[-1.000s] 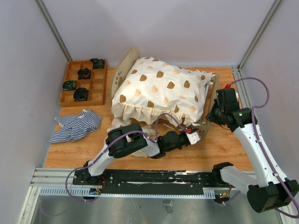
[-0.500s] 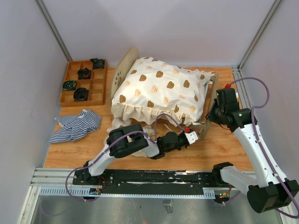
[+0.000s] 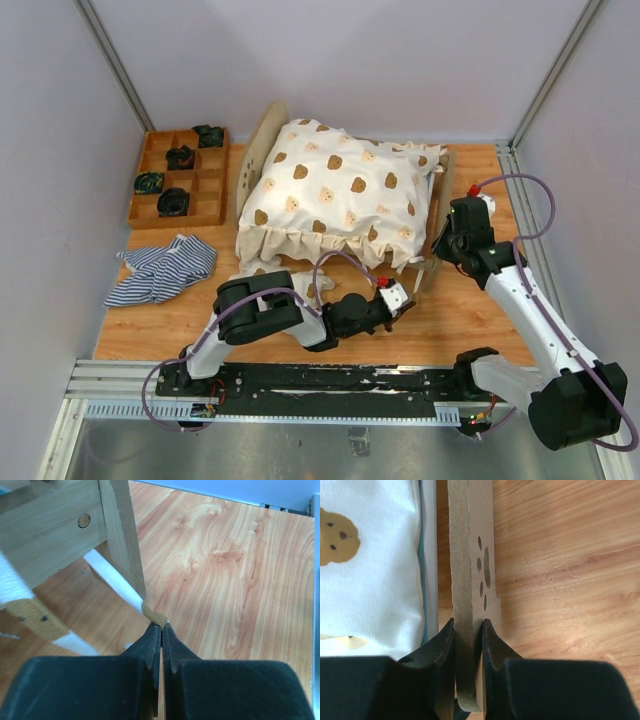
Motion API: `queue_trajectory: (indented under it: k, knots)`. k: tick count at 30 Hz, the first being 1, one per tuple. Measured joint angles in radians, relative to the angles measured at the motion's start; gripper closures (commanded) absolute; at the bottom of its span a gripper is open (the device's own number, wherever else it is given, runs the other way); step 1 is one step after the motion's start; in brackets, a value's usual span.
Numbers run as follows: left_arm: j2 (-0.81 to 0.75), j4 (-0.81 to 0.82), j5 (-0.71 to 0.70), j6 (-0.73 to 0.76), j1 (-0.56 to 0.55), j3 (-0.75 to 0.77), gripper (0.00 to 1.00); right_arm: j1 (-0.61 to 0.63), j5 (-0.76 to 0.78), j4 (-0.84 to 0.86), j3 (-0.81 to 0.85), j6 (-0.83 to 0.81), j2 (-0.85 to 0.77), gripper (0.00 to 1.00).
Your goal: Set up the pet bed
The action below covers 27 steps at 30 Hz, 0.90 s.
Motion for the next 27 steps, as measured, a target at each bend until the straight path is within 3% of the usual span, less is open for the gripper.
queue_trajectory:
  k: [14, 20, 27]
  knots:
    - [0.077, -0.002, -0.092, -0.135, -0.026, 0.002, 1.00, 0.008, 0.119, 0.277, -0.083, 0.013, 0.121, 0.98]
    - [0.098, -0.008, -0.115, -0.149, -0.026, 0.034, 1.00, 0.008, 0.111, 0.293, -0.060, -0.014, 0.152, 0.56]
    - [0.092, -0.034, -0.113, -0.178, -0.030, 0.049, 0.97, 0.008, 0.102, 0.182, 0.117, -0.151, 0.089, 0.50]
